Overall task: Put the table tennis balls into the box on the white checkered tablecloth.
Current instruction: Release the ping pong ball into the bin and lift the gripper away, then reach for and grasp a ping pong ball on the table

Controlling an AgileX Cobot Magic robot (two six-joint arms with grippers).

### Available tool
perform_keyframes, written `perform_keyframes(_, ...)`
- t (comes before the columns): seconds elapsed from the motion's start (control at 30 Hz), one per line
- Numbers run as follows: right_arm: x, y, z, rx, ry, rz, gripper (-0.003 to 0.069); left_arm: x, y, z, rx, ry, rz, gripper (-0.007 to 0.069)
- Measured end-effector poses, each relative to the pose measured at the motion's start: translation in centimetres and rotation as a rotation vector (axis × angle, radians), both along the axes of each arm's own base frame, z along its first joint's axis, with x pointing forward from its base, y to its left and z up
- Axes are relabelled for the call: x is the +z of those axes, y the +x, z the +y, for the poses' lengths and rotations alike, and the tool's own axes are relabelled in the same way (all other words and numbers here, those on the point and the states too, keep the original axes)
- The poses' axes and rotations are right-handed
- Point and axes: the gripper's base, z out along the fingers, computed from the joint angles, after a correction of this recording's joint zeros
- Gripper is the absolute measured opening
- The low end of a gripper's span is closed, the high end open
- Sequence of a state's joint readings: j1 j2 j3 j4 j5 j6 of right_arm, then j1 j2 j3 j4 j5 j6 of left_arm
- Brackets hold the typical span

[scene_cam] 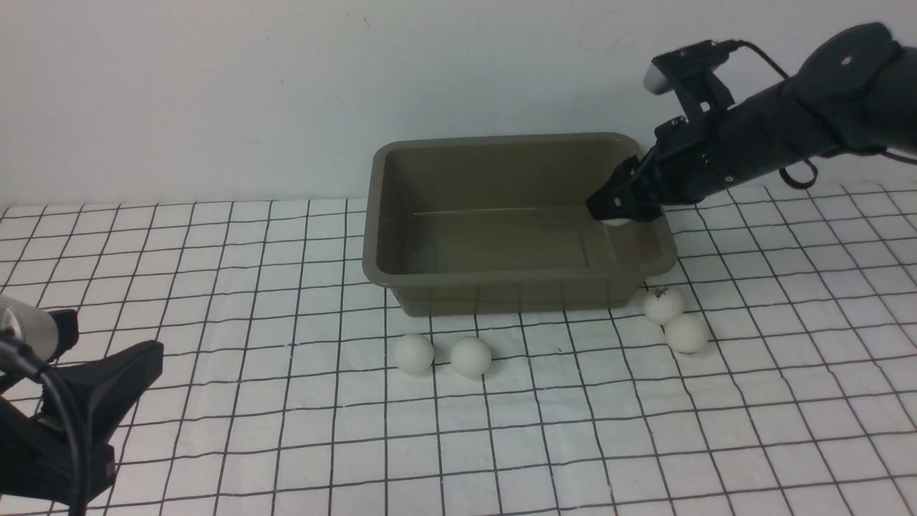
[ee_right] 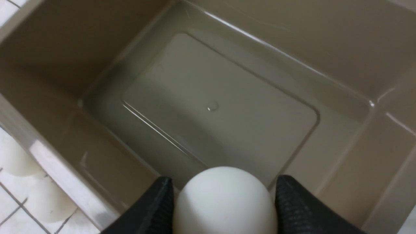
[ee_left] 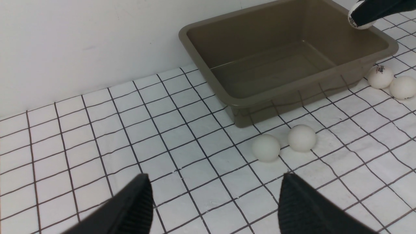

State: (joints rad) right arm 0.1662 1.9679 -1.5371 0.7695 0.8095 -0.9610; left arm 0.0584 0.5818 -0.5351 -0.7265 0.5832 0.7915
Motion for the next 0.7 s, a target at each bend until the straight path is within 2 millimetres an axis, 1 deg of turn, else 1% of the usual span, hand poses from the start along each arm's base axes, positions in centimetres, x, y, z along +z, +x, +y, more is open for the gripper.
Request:
perform_keyframes(0.07,0.0,0.1,-0.1,-0.004,-0.001,-0.003,0.0395,0.0,0.0,0.0,-0.003,0.0,0.003,0.0468)
perform_keyframes(0.13,0.0,0.2,-0.1,-0.01,-0.002,-0.012,0.0477,-0.1,-0.1,-0.1,-0.009,0.0,0.01,0.0468)
perform_keyframes(0.2,0.3,0.2,-0.1,-0.014,-0.006,-0.031,0.0518,-0.1,-0.1,-0.1,-0.01,0.0,0.011,0.0468)
perform_keyframes(0.23,0.4,0.2,-0.2,-0.014,-0.006,-0.033,0.0521,-0.1,-0.1,-0.1,-0.01,0.0,0.011,0.0468)
perform_keyframes(0.27,1.2,0.0,-0.3,-0.012,-0.013,-0.059,0.0539,-0.1,-0.1,-0.1,-0.01,0.0,0.011,0.0468)
perform_keyframes(0.33,2.6,-0.4,-0.7,-0.006,-0.039,-0.102,0.0542,-0.1,-0.1,-0.1,-0.01,0.0,0.011,0.0468)
perform_keyframes(0.43,5.3,-1.5,-2.4,-0.016,-0.11,-0.16,0.0529,-0.1,-0.1,-0.1,-0.01,0.0,0.011,0.0468)
perform_keyframes(0.47,5.9,-1.8,-3.0,-0.021,-0.138,-0.167,0.0523,-0.1,-0.1,-0.1,-0.01,0.0,0.011,0.0468)
perform_keyframes(0.5,6.9,-2.5,-4.7,-0.029,-0.204,-0.158,0.0507,-0.1,-0.1,-0.1,-0.01,0.0,0.011,0.0468)
perform_keyframes(0.53,7.0,-2.6,-4.8,-0.029,-0.21,-0.161,0.0506,-0.1,-0.1,-0.1,-0.01,0.001,0.011,0.0468)
perform_keyframes(0.57,7.3,-3.1,-6.0,-0.031,-0.253,-0.128,0.0498,-0.1,-0.1,-0.1,-0.01,0.001,0.011,0.0468)
perform_keyframes(0.6,7.4,-3.5,-6.6,-0.032,-0.27,-0.104,0.0492,-0.1,-0.1,-0.1,-0.01,0.001,0.011,0.0468)
perform_keyframes(0.63,7.3,-3.9,-7.1,-0.031,-0.281,-0.064,0.0489,-0.1,-0.1,-0.1,-0.01,0.001,0.011,0.0468)
perform_keyframes(0.67,7.0,-4.6,-7.8,-0.025,-0.283,0.027,0.0485,-0.1,-0.1,-0.1,-0.01,0.001,0.011,0.0468)
perform_keyframes(0.7,6.9,-4.8,-7.9,-0.019,-0.282,0.059,0.0484,-0.1,-0.1,-0.1,-0.01,0.001,0.011,0.0468)
